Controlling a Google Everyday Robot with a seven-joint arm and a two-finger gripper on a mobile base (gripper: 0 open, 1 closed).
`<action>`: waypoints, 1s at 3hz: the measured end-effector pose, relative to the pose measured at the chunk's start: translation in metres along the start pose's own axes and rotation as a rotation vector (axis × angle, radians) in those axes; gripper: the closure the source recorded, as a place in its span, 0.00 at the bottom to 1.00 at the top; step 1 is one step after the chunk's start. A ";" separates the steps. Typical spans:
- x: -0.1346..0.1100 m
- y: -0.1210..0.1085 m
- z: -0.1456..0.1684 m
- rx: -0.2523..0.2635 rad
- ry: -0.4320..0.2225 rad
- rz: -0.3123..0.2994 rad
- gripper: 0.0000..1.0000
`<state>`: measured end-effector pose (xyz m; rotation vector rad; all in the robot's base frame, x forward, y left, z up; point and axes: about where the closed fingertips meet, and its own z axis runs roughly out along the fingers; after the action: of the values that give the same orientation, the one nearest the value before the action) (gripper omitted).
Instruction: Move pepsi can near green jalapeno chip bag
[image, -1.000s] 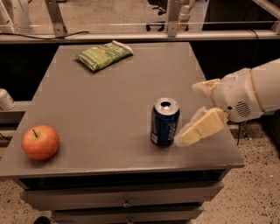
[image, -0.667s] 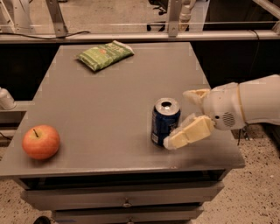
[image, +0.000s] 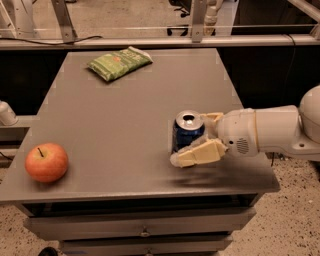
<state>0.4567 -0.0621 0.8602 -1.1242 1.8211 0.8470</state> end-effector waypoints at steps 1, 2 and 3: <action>-0.001 -0.002 0.003 0.003 -0.027 0.006 0.42; -0.005 -0.012 -0.003 0.023 -0.041 0.001 0.65; -0.020 -0.036 -0.020 0.069 -0.051 -0.028 0.87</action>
Offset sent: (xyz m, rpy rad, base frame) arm 0.0237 -0.0213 0.0095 0.0416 -0.0415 -0.0585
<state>0.4889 -0.0850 0.8820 -1.0735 1.7752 0.7839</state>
